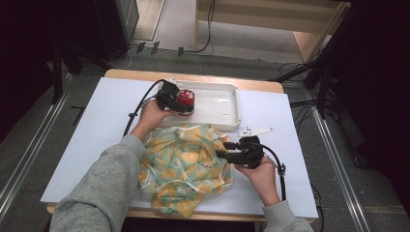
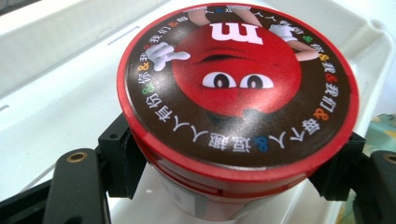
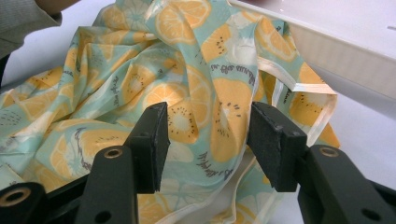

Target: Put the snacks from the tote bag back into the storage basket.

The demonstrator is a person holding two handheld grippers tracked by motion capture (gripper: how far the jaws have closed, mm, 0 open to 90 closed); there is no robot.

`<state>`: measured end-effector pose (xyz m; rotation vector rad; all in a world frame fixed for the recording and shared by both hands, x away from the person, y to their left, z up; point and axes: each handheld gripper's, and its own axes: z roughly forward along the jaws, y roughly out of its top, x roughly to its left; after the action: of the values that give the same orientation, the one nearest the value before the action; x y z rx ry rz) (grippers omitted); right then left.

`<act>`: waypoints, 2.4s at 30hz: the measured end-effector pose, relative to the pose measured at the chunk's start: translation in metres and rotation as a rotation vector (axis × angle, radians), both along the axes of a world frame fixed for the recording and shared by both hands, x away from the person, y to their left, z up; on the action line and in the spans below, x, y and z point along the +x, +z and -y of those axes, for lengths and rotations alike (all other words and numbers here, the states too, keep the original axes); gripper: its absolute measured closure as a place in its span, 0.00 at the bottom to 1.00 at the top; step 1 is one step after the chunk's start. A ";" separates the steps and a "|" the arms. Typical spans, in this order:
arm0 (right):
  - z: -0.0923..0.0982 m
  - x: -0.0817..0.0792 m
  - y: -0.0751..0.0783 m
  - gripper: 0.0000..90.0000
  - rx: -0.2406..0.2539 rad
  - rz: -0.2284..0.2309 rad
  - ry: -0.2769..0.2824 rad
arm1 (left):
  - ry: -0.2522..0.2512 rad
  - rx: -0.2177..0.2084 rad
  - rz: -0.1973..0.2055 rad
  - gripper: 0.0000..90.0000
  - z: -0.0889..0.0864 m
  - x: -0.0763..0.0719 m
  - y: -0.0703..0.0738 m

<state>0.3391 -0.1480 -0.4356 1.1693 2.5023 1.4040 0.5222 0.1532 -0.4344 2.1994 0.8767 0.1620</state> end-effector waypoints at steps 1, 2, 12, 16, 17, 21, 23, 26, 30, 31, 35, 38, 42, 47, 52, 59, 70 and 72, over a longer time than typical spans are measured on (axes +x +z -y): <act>0.000 0.000 0.000 0.55 0.002 0.002 0.000 | -0.001 0.007 0.000 0.29 0.000 0.000 -0.001; 0.000 0.000 0.000 0.55 0.004 0.002 0.000 | 0.001 0.009 0.000 0.29 0.001 0.000 -0.001; 0.000 0.000 0.000 0.55 0.001 -0.002 0.001 | 0.019 0.025 -0.018 0.29 -0.001 0.004 -0.005; 0.000 0.000 0.000 0.55 0.001 -0.001 0.001 | 0.030 0.032 -0.022 0.29 0.000 0.005 -0.007; 0.000 0.000 0.000 0.55 0.001 -0.001 0.001 | 0.028 0.036 -0.025 0.29 0.000 0.005 -0.008; -0.001 0.000 -0.001 0.55 0.000 -0.001 0.001 | 0.023 0.039 -0.021 0.29 0.001 0.004 -0.008; -0.001 0.000 -0.001 0.55 -0.001 0.002 0.003 | 0.023 0.040 -0.020 0.29 0.001 0.004 -0.008; -0.001 0.000 -0.001 0.55 -0.001 0.002 0.004 | 0.023 0.034 -0.038 0.29 0.001 0.005 -0.008; -0.001 0.000 -0.001 0.55 -0.001 0.001 0.004 | 0.007 0.051 -0.037 0.29 0.002 0.003 -0.007; -0.001 0.000 -0.001 0.55 -0.002 0.002 0.004 | 0.005 0.062 -0.034 0.29 0.003 0.002 -0.007; -0.001 0.000 -0.001 0.55 0.000 0.002 0.003 | 0.006 0.075 -0.027 0.28 0.004 0.001 -0.007; -0.001 0.000 -0.001 0.55 -0.002 0.003 0.003 | -0.011 0.087 -0.027 0.28 0.004 0.001 -0.006; -0.001 0.000 -0.001 0.55 -0.002 0.001 0.002 | -0.007 0.096 -0.019 0.27 0.005 0.000 -0.007; -0.001 0.000 -0.001 0.55 -0.004 0.002 0.003 | 0.005 0.096 -0.023 0.21 0.005 -0.001 -0.006; -0.001 0.000 -0.001 0.55 -0.008 0.003 0.007 | 0.017 0.068 -0.058 0.19 0.002 -0.001 -0.004; -0.001 0.000 -0.001 0.55 -0.008 0.004 0.003 | 0.017 0.065 -0.032 0.20 -0.002 -0.009 0.006; -0.001 -0.001 0.000 0.55 -0.008 0.003 0.002 | 0.038 0.022 -0.019 0.23 -0.016 -0.020 0.025; -0.001 -0.001 0.000 0.55 -0.008 0.004 0.003 | 0.036 0.003 -0.028 0.24 -0.019 -0.021 0.029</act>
<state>0.3385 -0.1470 -0.4359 1.1608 2.5059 1.3936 0.5008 0.1720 -0.4057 2.1944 0.9330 0.1502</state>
